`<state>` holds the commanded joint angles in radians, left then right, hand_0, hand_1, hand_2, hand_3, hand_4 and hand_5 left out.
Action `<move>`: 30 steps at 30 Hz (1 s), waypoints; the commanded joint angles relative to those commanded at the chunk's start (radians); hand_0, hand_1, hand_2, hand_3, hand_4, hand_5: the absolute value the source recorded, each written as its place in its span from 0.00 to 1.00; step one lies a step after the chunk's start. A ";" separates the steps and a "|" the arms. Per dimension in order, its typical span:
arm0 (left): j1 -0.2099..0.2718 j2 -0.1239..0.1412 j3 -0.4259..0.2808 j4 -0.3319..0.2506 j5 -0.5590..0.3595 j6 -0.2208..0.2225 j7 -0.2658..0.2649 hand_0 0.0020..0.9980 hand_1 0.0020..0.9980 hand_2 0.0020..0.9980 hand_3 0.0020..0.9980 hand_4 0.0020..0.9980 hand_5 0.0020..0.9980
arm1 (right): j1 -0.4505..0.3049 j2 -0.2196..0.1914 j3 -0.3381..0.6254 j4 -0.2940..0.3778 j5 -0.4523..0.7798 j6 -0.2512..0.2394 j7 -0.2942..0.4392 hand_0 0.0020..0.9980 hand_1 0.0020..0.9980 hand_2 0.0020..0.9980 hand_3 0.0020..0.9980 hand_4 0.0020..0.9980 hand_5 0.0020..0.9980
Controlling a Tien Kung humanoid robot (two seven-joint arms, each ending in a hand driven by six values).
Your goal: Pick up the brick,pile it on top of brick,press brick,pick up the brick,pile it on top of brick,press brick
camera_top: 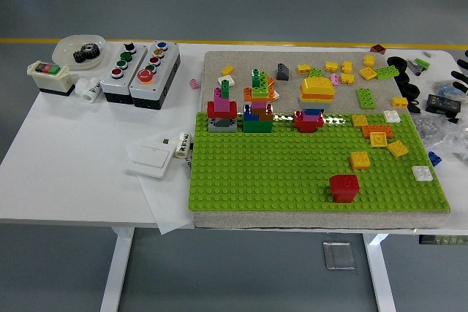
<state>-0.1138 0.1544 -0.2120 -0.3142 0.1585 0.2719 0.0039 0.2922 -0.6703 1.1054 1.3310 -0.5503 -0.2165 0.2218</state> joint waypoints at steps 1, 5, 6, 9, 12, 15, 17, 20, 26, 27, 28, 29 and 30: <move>0.001 0.001 0.000 0.000 0.001 0.000 0.000 0.82 0.90 0.92 0.81 0.81 0.80 | -0.001 0.000 0.000 -0.003 0.004 0.000 -0.001 0.96 0.86 0.88 0.91 1.00 0.99; 0.003 0.001 0.011 0.000 -0.016 0.001 -0.009 0.82 0.90 0.92 0.81 0.81 0.80 | -0.004 -0.004 0.005 -0.001 0.004 0.004 -0.005 0.94 0.86 0.88 0.90 1.00 1.00; 0.003 0.000 0.013 0.001 -0.020 0.001 -0.011 0.82 0.90 0.92 0.81 0.81 0.80 | -0.005 -0.006 0.006 0.000 0.003 0.006 -0.006 0.94 0.86 0.88 0.90 1.00 1.00; 0.001 -0.004 0.010 0.002 -0.016 0.004 -0.010 0.82 0.90 0.92 0.81 0.81 0.80 | -0.007 -0.007 0.006 0.000 -0.002 0.008 -0.009 0.94 0.86 0.88 0.90 1.00 1.00; 0.001 -0.005 0.002 0.003 -0.003 0.004 -0.005 0.82 0.90 0.92 0.81 0.81 0.80 | -0.009 -0.004 0.004 -0.005 -0.007 0.012 -0.013 0.94 0.85 0.88 0.90 1.00 1.00; 0.001 -0.005 -0.010 0.006 0.012 0.002 -0.001 0.82 0.90 0.92 0.81 0.81 0.80 | -0.012 -0.003 0.003 -0.006 -0.009 0.012 -0.015 0.94 0.85 0.88 0.90 1.00 1.00; 0.002 -0.005 -0.017 0.008 0.019 0.001 0.001 0.82 0.90 0.92 0.81 0.81 0.80 | -0.011 -0.004 0.004 -0.005 -0.011 0.012 -0.017 0.93 0.85 0.88 0.89 1.00 1.00; 0.004 -0.007 -0.032 0.014 0.033 -0.001 0.005 0.82 0.90 0.92 0.81 0.81 0.80 | -0.011 -0.005 0.009 -0.006 -0.010 0.011 -0.018 0.93 0.85 0.88 0.89 1.00 1.00; 0.008 -0.010 -0.040 0.019 0.033 -0.005 0.009 0.82 0.90 0.92 0.80 0.81 0.80 | -0.019 -0.010 0.017 -0.005 -0.008 0.014 -0.019 0.93 0.85 0.88 0.89 1.00 1.00; 0.010 -0.010 -0.040 0.021 0.031 -0.007 0.010 0.82 0.90 0.92 0.80 0.81 0.80 | -0.023 -0.008 0.020 -0.005 -0.008 0.015 -0.019 0.93 0.85 0.88 0.89 1.00 1.00; 0.010 -0.010 -0.040 0.021 0.030 -0.007 0.010 0.82 0.90 0.92 0.80 0.81 0.80 | -0.024 -0.008 0.021 -0.005 -0.008 0.015 -0.020 0.93 0.85 0.88 0.89 1.00 1.00; 0.011 -0.009 -0.040 0.021 0.030 -0.007 0.010 0.82 0.89 0.92 0.80 0.81 0.80 | -0.024 -0.007 0.022 -0.005 -0.008 0.015 -0.020 0.93 0.85 0.88 0.89 1.00 1.00; 0.011 -0.009 -0.038 0.021 0.027 -0.008 0.010 0.82 0.89 0.92 0.80 0.81 0.80 | -0.026 -0.005 0.024 -0.006 -0.007 0.015 -0.020 0.93 0.85 0.88 0.89 1.00 1.00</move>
<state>-0.1024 0.1455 -0.2499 -0.2931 0.1859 0.2634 0.0144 0.2661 -0.6752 1.1292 1.3254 -0.5578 -0.2012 0.2017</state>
